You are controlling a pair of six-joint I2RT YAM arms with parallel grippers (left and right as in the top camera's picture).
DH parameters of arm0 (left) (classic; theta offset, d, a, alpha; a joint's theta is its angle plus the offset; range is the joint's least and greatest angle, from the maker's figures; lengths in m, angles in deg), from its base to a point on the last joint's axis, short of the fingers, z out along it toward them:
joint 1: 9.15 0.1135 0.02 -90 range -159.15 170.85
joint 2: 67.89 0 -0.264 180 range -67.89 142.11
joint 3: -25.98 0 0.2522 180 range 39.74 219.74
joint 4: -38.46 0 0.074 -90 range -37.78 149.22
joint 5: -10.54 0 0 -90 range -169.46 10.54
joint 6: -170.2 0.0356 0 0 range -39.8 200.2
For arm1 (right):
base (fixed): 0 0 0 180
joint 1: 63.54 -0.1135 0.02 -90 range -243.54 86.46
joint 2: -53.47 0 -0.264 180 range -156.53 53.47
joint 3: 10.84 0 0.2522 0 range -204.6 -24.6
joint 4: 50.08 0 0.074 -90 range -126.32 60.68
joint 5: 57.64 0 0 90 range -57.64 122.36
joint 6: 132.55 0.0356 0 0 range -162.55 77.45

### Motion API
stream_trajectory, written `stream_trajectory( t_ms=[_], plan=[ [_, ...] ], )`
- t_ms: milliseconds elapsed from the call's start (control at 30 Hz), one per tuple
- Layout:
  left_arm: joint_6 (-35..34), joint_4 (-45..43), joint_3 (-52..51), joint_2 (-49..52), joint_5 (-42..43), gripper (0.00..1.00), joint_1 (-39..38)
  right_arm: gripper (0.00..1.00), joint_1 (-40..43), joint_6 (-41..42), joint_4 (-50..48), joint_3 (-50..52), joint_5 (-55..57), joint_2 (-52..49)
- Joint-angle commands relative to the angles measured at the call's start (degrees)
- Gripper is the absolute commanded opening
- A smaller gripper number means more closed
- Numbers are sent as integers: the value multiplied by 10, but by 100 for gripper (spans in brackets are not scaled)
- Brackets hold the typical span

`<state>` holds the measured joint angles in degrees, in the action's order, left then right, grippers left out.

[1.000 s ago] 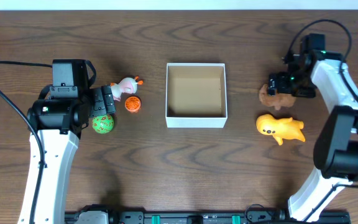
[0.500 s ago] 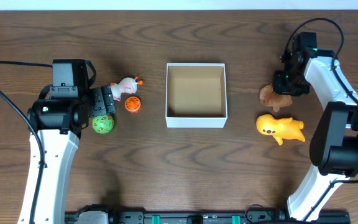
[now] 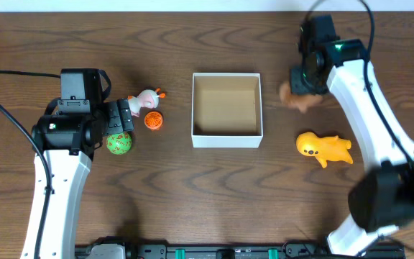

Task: Pack container
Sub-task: 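Carry the bear with the right gripper into the white box and release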

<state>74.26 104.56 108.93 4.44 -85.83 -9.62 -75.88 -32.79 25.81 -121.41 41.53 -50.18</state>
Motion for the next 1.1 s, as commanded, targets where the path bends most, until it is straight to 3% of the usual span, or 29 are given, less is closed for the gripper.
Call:
stream_trajectory(
  t_ms=[0,200,400,833,1067],
  plan=[
    [7,1,11,4,-1,98,2,1,-65,53,-6,-50,35,69],
    [7,1,11,4,-1,98,2,1,-153,150,-50,-54,35,66],
    [7,1,11,4,-1,98,2,1,-189,241,-93,-54,35,-8],
    [7,1,11,4,-1,98,2,1,-209,294,-137,-54,-43,-165],
    [7,1,11,4,-1,98,2,22,-215,289,-135,-54,-67,-186]
  ],
)
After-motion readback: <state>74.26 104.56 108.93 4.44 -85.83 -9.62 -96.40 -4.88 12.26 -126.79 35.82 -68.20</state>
